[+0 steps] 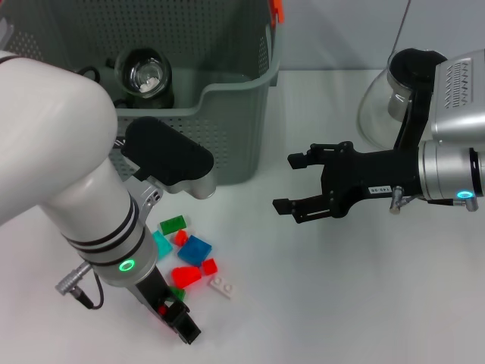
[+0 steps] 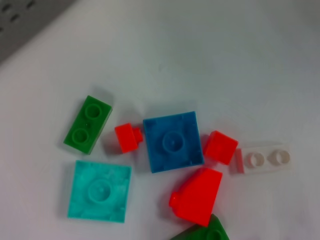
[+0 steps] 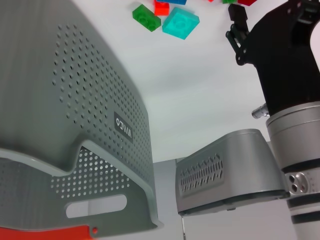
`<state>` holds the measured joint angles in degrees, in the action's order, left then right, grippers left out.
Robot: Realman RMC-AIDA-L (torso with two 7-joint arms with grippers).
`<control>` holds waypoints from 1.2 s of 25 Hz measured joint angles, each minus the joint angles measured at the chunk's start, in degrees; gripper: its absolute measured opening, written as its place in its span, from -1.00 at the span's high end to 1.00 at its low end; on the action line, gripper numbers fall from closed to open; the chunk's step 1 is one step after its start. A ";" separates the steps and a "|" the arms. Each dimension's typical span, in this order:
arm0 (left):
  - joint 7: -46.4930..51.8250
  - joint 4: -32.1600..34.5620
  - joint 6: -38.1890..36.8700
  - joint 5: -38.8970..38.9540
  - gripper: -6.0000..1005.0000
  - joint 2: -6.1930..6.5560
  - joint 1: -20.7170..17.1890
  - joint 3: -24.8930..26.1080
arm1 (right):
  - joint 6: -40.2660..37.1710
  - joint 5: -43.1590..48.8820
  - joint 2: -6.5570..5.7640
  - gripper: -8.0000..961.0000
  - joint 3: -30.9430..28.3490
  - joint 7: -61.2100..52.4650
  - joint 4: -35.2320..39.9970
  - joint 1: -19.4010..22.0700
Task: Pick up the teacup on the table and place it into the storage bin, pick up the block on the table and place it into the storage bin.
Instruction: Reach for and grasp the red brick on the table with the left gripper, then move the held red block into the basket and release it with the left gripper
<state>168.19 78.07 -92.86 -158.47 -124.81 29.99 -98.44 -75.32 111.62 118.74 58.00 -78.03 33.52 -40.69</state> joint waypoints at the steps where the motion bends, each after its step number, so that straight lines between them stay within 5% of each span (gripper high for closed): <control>1: 0.08 -0.01 0.08 -0.01 -0.85 0.00 0.00 -0.03 | 0.00 0.00 0.00 -0.91 0.00 0.00 -0.01 0.00; 13: 1.03 -0.02 -0.03 -0.41 -0.84 0.05 0.18 -0.14 | 0.00 0.00 0.00 -0.91 0.00 0.08 -0.04 0.06; 22: 0.88 0.88 -0.77 -0.62 -0.35 0.09 0.13 -0.20 | 0.00 0.00 0.00 -0.91 0.00 0.08 -0.03 0.20; 26: 0.54 5.88 -4.69 -0.78 -0.31 0.24 -0.28 1.47 | -0.01 -0.02 0.00 -0.91 0.00 0.14 0.20 0.63; 30: -1.91 16.14 -10.95 -0.43 -0.34 0.37 -1.65 8.66 | -0.17 -0.17 0.00 -0.91 -0.03 0.16 0.31 0.73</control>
<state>166.28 94.21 -103.82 -158.90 -124.44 28.33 -89.78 -75.49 111.45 118.74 57.97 -77.87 33.83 -39.95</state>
